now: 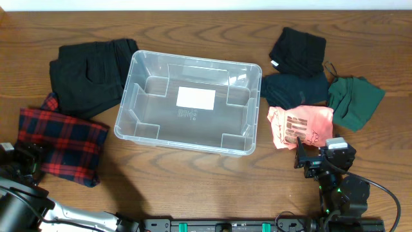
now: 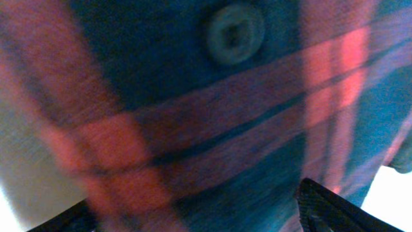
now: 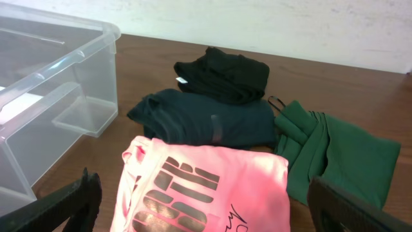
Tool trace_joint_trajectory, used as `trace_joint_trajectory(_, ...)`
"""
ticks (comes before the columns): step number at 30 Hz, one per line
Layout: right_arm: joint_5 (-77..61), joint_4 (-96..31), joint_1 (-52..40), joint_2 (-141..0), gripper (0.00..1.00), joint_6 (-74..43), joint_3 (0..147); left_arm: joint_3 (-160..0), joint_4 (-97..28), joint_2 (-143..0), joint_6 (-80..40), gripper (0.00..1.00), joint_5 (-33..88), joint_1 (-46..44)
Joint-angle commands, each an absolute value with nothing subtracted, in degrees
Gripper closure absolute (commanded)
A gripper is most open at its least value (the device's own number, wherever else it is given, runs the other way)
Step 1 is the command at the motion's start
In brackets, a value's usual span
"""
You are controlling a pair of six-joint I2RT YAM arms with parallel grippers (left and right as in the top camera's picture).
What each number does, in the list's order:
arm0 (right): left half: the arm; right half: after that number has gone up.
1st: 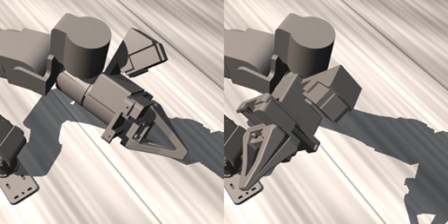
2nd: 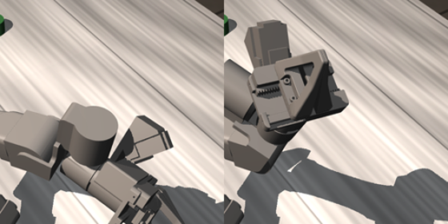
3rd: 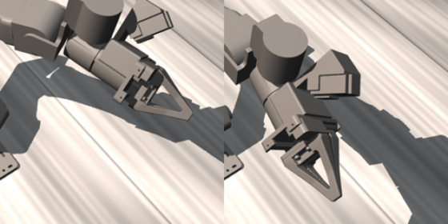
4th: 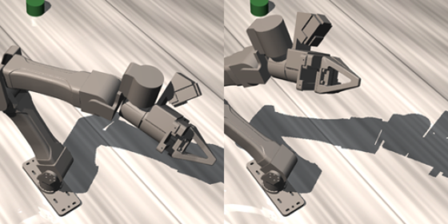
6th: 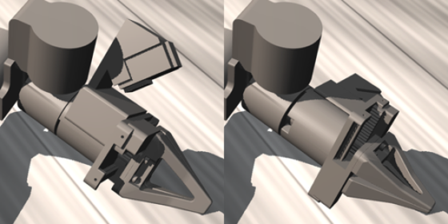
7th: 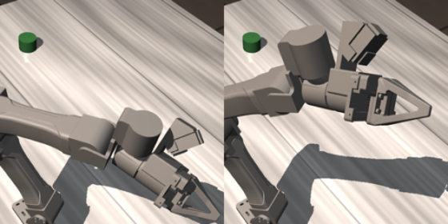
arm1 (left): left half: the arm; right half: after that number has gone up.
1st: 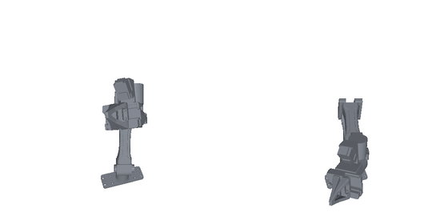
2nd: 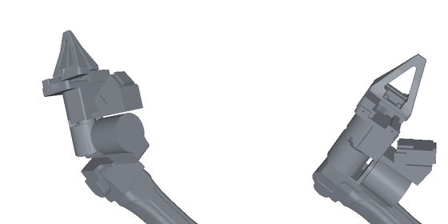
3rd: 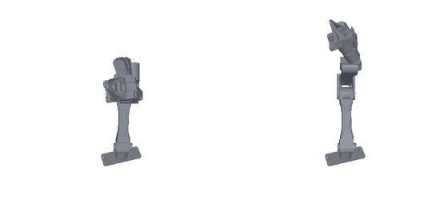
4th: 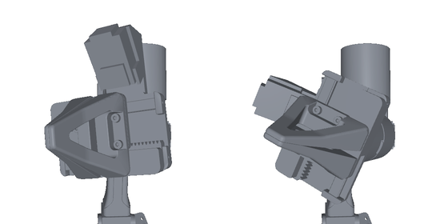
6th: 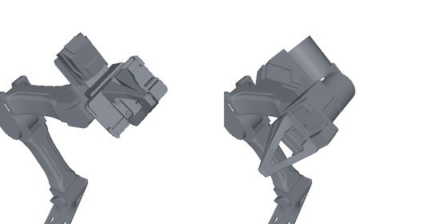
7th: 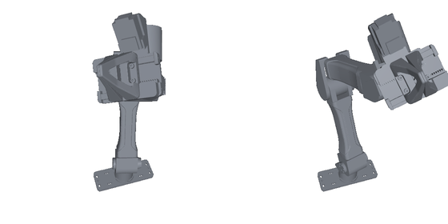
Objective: Pack container
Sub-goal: 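Reach the left gripper to the plaid shirt and grasp it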
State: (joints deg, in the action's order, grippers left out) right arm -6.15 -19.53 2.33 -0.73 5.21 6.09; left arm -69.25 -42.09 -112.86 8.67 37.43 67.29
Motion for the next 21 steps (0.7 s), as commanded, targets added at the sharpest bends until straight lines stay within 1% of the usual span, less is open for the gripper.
trace_joint_trajectory(1,-5.80,-19.57,1.85,-0.56,0.01,4.78,5.96,-68.45,-39.99,-116.81,12.49,0.15,41.87,67.09)
trace_joint_trajectory(3,-5.80,-19.57,1.85,-0.56,0.01,4.78,5.96,-68.45,-39.27,-116.81,13.34,0.16,42.98,67.05)
trace_joint_trajectory(5,-5.80,-19.57,1.85,-0.56,0.01,4.78,5.96,-68.45,-39.09,-116.81,13.30,0.22,43.00,67.05)
trace_joint_trajectory(7,-5.80,-19.57,1.85,-0.56,0.01,4.78,5.96,-68.45,-39.11,-116.81,13.28,0.37,43.11,67.05)
trace_joint_trajectory(9,-5.80,-19.57,1.85,-0.56,0.01,4.78,5.96,-68.45,-39.22,-116.81,13.26,0.60,43.13,67.05)
trace_joint_trajectory(10,-5.80,-19.57,1.85,-0.56,0.01,4.78,5.96,-68.45,-39.40,-116.81,13.23,0.66,43.16,67.05)
trace_joint_trajectory(11,-5.80,-19.57,1.85,-0.56,0.01,4.78,5.96,-68.45,-39.55,-116.81,13.26,0.69,43.11,67.05)
trace_joint_trajectory(16,-5.80,-19.57,1.85,-0.56,0.01,4.78,5.96,-68.45,-39.68,-116.81,11.70,0.70,43.11,67.05)
trace_joint_trajectory(18,-5.80,-19.57,1.85,-0.56,0.01,4.78,5.96,-68.47,-39.81,-116.79,11.49,0.79,43.38,67.05)
trace_joint_trajectory(20,-5.80,-19.57,1.85,-0.56,0.01,4.78,5.96,-68.47,-40.45,-116.75,11.29,0.94,46.00,67.07)
trace_joint_trajectory(21,-5.80,-19.57,1.85,-0.56,0.01,4.78,5.96,-68.47,-40.84,-116.57,11.29,0.94,47.97,67.05)
